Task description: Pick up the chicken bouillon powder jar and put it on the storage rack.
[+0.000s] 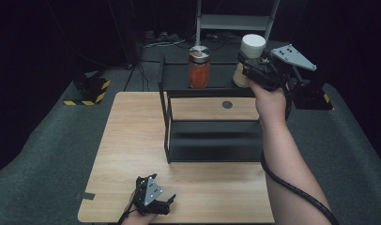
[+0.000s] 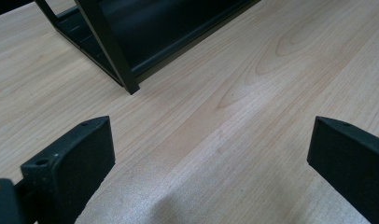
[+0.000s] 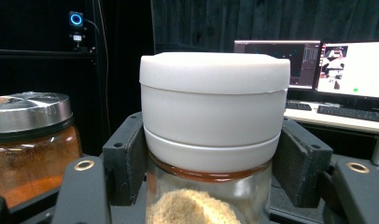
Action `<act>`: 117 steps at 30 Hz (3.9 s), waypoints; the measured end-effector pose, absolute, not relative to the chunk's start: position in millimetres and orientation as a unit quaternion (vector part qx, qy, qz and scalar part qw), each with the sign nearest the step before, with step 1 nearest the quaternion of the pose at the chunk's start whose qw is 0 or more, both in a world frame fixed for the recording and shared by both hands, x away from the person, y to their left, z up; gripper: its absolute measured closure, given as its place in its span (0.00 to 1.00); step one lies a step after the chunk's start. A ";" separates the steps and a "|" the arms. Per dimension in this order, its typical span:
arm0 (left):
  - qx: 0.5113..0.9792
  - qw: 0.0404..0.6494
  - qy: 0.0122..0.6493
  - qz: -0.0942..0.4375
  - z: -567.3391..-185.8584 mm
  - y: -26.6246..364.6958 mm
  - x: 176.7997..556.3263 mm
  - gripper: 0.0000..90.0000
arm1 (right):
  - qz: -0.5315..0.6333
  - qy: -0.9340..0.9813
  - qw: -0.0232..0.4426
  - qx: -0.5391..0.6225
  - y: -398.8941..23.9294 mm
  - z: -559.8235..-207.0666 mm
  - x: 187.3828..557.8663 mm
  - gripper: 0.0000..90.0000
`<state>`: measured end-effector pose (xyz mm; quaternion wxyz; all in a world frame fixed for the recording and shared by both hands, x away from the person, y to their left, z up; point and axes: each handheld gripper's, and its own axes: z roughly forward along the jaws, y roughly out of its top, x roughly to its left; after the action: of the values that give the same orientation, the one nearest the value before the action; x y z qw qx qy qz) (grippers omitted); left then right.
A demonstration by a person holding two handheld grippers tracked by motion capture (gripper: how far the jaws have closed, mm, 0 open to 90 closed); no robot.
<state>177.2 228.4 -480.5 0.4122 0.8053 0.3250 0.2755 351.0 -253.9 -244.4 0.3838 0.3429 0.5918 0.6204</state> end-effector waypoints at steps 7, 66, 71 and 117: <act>0.805 0.413 0.326 0.274 -480.5 229.0 177.7 0.01 | 0.619 0.593 0.384 0.343 -253.7 -244.2 350.4 0.38; 0.808 0.413 0.320 0.271 -480.1 229.4 178.5 0.01 | 0.597 0.595 0.394 0.366 -242.6 -236.5 317.1 0.00; 0.807 0.414 0.321 0.273 -480.5 229.6 177.9 0.01 | 0.600 0.596 0.394 0.360 -249.6 -240.9 300.9 0.00; 0.806 0.409 0.316 0.287 -482.0 225.8 173.2 0.01 | 0.572 0.648 0.397 0.309 -276.9 -334.7 221.6 0.00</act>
<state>173.2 225.8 -482.0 0.4091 0.8063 0.3164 0.2869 221.6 -276.9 -334.7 0.3970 0.3094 0.6480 0.5716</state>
